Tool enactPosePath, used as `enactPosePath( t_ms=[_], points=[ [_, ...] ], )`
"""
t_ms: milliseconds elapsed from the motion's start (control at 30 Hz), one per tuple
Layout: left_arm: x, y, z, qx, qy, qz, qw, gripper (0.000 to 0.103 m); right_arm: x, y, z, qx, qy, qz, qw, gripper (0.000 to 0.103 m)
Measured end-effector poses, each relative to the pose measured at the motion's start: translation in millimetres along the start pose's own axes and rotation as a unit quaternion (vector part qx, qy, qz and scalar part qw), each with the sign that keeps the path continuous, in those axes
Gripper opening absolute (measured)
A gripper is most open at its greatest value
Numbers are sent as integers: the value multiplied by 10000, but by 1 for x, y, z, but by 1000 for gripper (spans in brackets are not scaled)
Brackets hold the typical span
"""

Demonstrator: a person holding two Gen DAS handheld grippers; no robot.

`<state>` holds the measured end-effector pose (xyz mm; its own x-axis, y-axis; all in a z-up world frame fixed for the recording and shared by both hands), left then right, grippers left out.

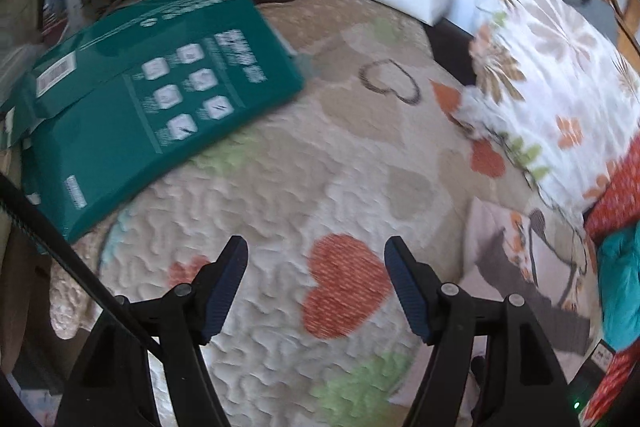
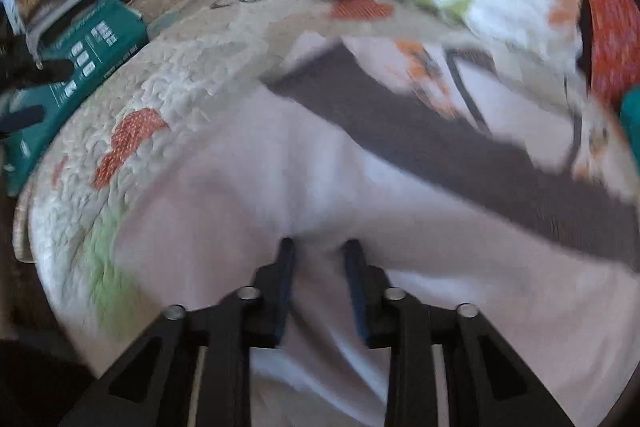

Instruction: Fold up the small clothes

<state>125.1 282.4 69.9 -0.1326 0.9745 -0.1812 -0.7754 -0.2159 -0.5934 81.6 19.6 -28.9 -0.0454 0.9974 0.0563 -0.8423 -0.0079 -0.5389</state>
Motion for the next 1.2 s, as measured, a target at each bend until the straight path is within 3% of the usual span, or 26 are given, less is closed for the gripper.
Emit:
enactPosePath(
  t_ms=[33, 67, 133, 200, 267, 467, 533, 600, 667, 900, 967, 1067, 1200],
  points=[
    [7, -2, 1, -25, -24, 92, 10000, 70, 12, -3, -1, 59, -220, 129, 9997, 36],
    [12, -3, 2, -42, -25, 171, 9998, 70, 24, -5, -2, 69, -166, 304, 9994, 49],
    [20, -5, 3, -57, 5, 299, 9995, 70, 40, -5, 2, -22, 24, 734, 9973, 49],
    [24, -6, 4, -73, 62, 397, 9992, 70, 39, -3, 16, -155, -310, 818, 9960, 48],
    [24, -6, 5, -82, 113, 430, 9990, 70, 35, 1, 29, -229, -362, 805, 9958, 48],
    [12, -6, 4, -10, 270, 373, 9989, 70, 56, 43, 49, -410, 18, 1899, 9809, 49],
    [10, -5, 4, -5, 267, 360, 9990, 70, 68, 56, 43, -420, 259, 2312, 9717, 48],
    [11, -5, 4, -2, 248, 391, 9989, 70, 77, 62, 28, -438, 775, 2558, 9626, 48],
    [16, -4, 3, 29, 233, 475, 9986, 71, 78, 59, 20, -550, 938, 2552, 9607, 42],
    [43, -5, -1, 92, 374, 1072, 9935, 71, 90, 29, -2, -752, 1065, 2313, 9641, 37],
    [43, -4, -1, 93, 366, 1085, 9934, 71, 89, 22, -6, -644, 895, 2114, 9712, 16],
    [36, -4, -3, 125, 356, 1007, 9942, 71, 77, 17, 4, -625, 575, 1626, 9830, 10],
    [15, -2, -4, 162, 441, 776, 9959, 71, 33, 2, 37, -724, 48, 580, 9957, 10]
  ],
)
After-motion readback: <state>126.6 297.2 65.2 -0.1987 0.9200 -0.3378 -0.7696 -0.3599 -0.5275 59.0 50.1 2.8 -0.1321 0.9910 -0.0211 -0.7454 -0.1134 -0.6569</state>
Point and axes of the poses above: each gripper's, at about its wrist camera, not at the fingertips, and z roughly against the way its jaws point, x to its left, y to its underside, the point moved 1 cm from there along -z, roughly the way its jaws point, and after that the axes turned 5 degrees about -z, right-handed, at the moved point
